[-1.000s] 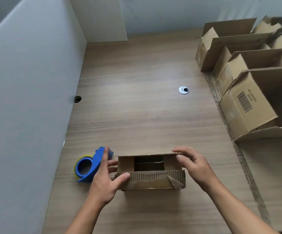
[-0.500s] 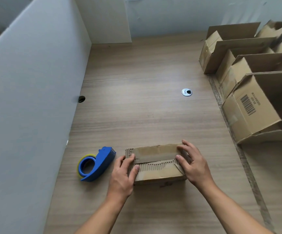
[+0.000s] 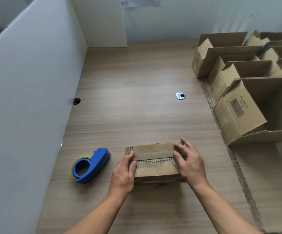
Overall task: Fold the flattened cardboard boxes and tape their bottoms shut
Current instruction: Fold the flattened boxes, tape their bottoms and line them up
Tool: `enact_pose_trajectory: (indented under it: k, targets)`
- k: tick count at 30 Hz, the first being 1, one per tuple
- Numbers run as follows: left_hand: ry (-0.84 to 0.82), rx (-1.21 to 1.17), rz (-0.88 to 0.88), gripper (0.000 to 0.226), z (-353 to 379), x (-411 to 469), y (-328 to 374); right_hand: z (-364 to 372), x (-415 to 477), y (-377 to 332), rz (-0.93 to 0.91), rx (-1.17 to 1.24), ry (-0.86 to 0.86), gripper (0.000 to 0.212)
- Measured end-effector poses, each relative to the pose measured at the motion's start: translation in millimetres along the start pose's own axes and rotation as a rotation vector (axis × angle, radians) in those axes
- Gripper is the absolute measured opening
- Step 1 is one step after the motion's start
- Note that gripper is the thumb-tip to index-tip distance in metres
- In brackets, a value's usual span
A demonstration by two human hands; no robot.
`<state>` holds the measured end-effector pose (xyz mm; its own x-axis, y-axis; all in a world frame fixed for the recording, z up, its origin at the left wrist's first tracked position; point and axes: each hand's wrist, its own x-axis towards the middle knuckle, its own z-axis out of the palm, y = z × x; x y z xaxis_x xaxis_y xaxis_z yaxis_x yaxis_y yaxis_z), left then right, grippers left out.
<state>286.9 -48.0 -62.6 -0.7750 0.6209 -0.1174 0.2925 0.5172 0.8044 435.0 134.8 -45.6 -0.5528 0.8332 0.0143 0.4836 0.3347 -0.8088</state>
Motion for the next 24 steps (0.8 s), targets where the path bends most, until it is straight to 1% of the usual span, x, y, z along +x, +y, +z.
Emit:
enact_pose_trajectory:
  k: [3,5,9,12,14,17,19,20,22,24]
  targets:
    - [-0.022,0.0,0.0,0.034,1,0,-1,1,8,-2,0.005,-0.018,-0.014,0.03]
    - [-0.039,0.027,0.029,0.036,1,3,-3,2,12,5,0.062,0.001,-0.049,0.029]
    - [0.011,0.078,0.012,0.036,-8,-5,-14,19,5,13,0.112,0.056,-0.175,0.027]
    - [0.033,0.111,-0.01,0.036,-20,-23,-35,41,-11,16,0.12,0.105,-0.169,0.019]
    - [0.05,0.108,-0.031,0.04,-28,-34,-49,55,-30,21,0.053,0.091,-0.195,0.019]
    - [-0.017,0.14,-0.072,0.047,-28,-46,-68,72,-51,32,-0.033,0.049,-0.254,0.023]
    - [-0.029,0.148,-0.072,0.046,-26,-45,-74,75,-52,35,-0.064,0.02,-0.264,0.022]
    - [-0.021,0.15,-0.072,0.045,-25,-42,-75,76,-48,37,-0.113,-0.029,-0.246,0.022]
    - [0.004,0.146,-0.075,0.043,-23,-36,-76,74,-39,37,-0.266,-0.224,-0.207,0.023]
    - [0.036,0.143,-0.071,0.042,-22,-34,-74,75,-34,30,-0.462,-0.374,-0.205,0.032]
